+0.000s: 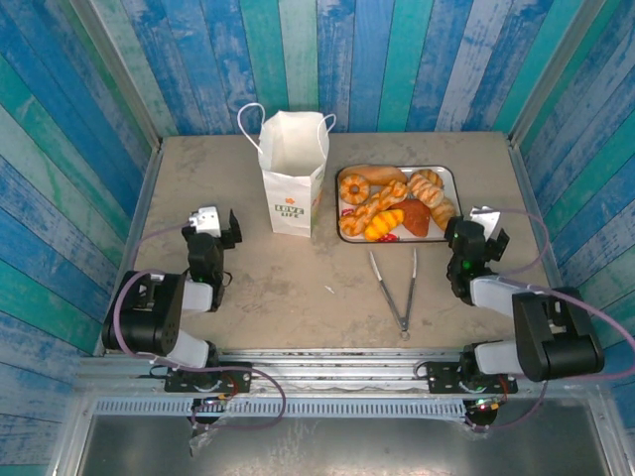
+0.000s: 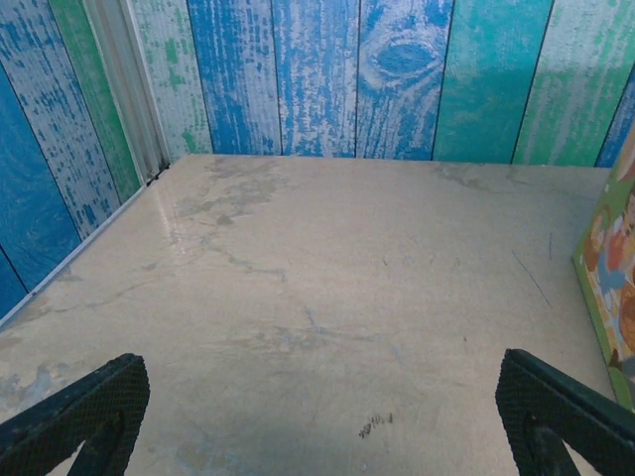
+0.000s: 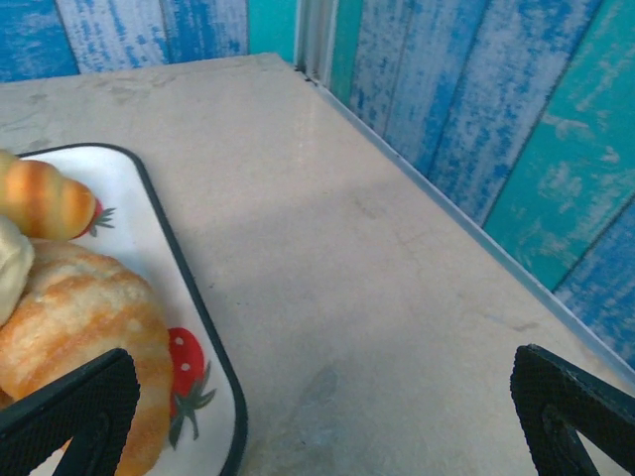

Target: Take the fake bread out of the paper bag

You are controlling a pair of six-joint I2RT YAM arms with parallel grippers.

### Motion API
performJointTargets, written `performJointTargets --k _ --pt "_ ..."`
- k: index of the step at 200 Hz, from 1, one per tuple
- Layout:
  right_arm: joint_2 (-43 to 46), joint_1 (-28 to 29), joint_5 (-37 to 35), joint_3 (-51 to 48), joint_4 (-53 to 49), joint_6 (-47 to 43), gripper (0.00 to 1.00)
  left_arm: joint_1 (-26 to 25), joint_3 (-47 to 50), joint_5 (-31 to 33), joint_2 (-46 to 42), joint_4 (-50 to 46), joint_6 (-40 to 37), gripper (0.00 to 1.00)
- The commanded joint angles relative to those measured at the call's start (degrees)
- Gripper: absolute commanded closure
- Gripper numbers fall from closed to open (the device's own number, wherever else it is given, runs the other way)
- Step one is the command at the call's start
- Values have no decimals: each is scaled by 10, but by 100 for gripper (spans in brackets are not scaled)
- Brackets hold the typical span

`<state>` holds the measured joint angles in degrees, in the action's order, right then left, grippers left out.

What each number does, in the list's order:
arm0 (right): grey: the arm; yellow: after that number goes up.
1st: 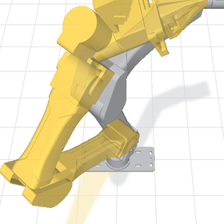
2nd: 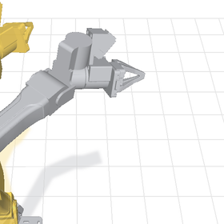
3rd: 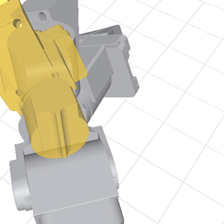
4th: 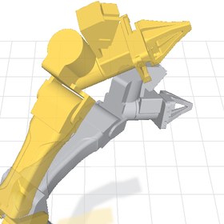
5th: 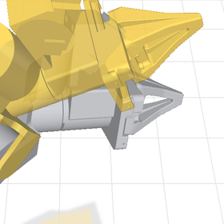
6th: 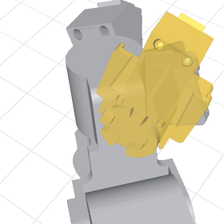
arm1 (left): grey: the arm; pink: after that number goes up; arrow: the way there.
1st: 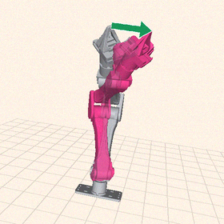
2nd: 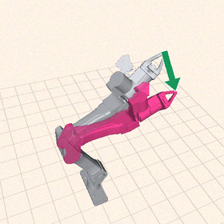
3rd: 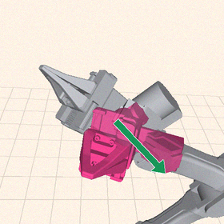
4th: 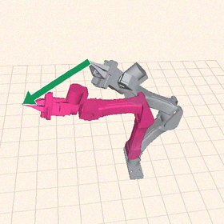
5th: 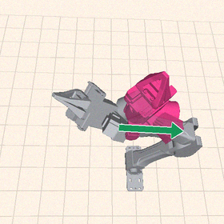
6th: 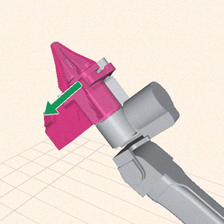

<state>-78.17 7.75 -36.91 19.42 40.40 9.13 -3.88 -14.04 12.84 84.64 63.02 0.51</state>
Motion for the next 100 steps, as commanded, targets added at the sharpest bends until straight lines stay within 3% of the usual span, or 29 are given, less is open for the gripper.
performJointTargets --k 1,29,54,69,90,100 --pt "-19 -4 45 21 34 -29 0 14 -14 -18 15 -11 17 6" --pt "-40 -5 96 38 35 -61 0 18 -15 -27 14 -13 18 6" --pt "-46 -5 139 37 47 -81 0 34 -18 -91 14 -17 12 6" --pt "-50 -6 181 26 70 -98 0 35 -17 -93 14 -17 12 6" --pt "-112 -6 206 -16 229 -119 0 35 -17 -93 15 -18 11 6" --pt "-92 -7 206 -6 173 -114 0 35 -17 -93 15 -18 10 6"
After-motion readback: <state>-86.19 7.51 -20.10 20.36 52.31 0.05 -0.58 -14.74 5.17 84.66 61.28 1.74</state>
